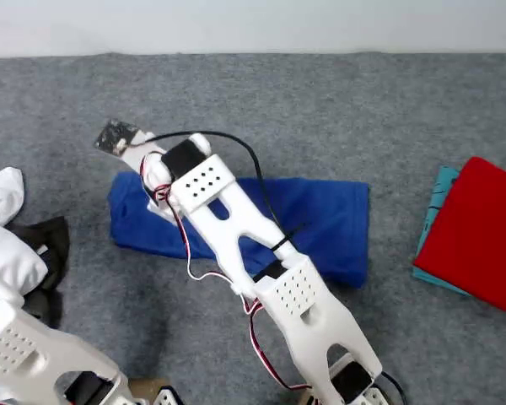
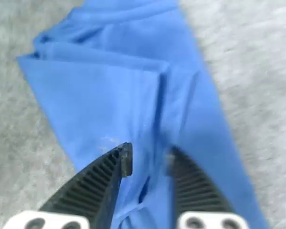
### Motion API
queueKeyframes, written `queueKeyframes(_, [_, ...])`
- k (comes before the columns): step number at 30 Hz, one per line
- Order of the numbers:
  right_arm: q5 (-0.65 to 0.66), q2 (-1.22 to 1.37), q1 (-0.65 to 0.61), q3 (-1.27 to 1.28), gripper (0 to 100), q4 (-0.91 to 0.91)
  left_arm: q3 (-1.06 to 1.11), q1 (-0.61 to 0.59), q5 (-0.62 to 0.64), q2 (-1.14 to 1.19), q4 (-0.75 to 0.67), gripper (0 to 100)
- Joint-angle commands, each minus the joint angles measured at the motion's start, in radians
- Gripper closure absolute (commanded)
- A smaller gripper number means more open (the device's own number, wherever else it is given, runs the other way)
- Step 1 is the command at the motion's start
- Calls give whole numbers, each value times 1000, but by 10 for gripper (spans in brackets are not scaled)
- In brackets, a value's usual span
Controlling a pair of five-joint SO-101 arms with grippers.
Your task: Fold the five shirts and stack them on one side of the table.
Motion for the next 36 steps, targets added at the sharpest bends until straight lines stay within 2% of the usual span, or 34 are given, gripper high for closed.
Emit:
queueKeyframes(1, [-3, 1, -5, -38, 976, 111, -5, 5, -11, -68, 20, 985])
queueKeyframes(3, [-5, 8, -4, -31, 980, 160, -5, 5, -11, -68, 20, 985])
queueKeyframes(12, [-8, 44, 22, 64, 988, 157, -5, 5, -11, -63, 20, 985])
queueKeyframes(20, [-11, -185, 85, 71, 988, 162, -7, 2, -12, -68, 20, 985])
queueKeyframes(27, [-133, -493, 252, 460, 988, 160, -10, 0, -31, -69, 20, 985])
queueKeyframes(36, [-219, -894, 479, 922, 988, 134, -13, -3, -28, -71, 20, 985])
